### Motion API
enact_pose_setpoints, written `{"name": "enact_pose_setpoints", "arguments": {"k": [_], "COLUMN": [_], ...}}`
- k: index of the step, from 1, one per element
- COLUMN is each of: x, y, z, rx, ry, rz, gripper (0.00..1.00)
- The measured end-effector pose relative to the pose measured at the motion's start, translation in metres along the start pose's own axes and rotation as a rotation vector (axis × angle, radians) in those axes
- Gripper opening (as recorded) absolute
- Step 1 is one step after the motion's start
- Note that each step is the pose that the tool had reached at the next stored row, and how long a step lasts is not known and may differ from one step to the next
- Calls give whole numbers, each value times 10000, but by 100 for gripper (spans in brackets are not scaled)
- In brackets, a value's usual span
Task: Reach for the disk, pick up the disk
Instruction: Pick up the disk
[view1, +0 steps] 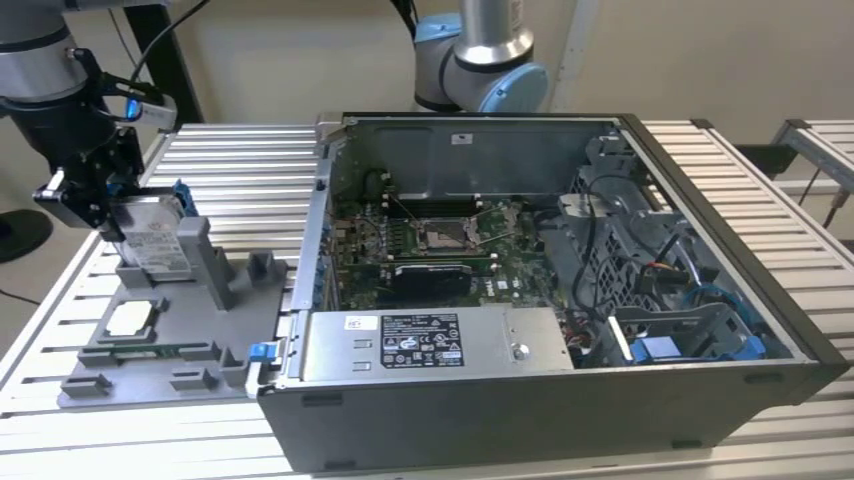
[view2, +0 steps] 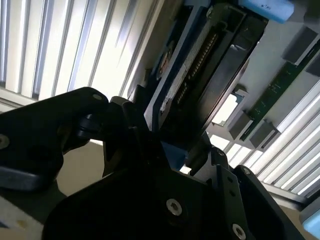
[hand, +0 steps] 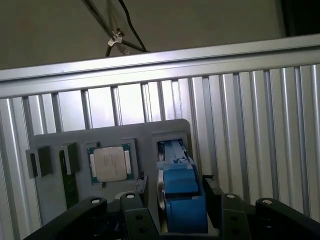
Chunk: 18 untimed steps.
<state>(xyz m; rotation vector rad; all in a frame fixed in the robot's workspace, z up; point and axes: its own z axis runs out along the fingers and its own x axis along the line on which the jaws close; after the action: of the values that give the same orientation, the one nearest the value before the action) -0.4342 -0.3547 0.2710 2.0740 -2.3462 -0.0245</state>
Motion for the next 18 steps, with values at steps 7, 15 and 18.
{"name": "enact_pose_setpoints", "arguments": {"k": [7, 15, 18], "x": [-6, -6, -6], "y": [-4, -4, -5], "z": [58, 70, 70], "rx": [-1, -2, -2], "ry": [2, -12, -15], "rz": [-106, -120, -122], "gripper": [100, 100, 100]}}
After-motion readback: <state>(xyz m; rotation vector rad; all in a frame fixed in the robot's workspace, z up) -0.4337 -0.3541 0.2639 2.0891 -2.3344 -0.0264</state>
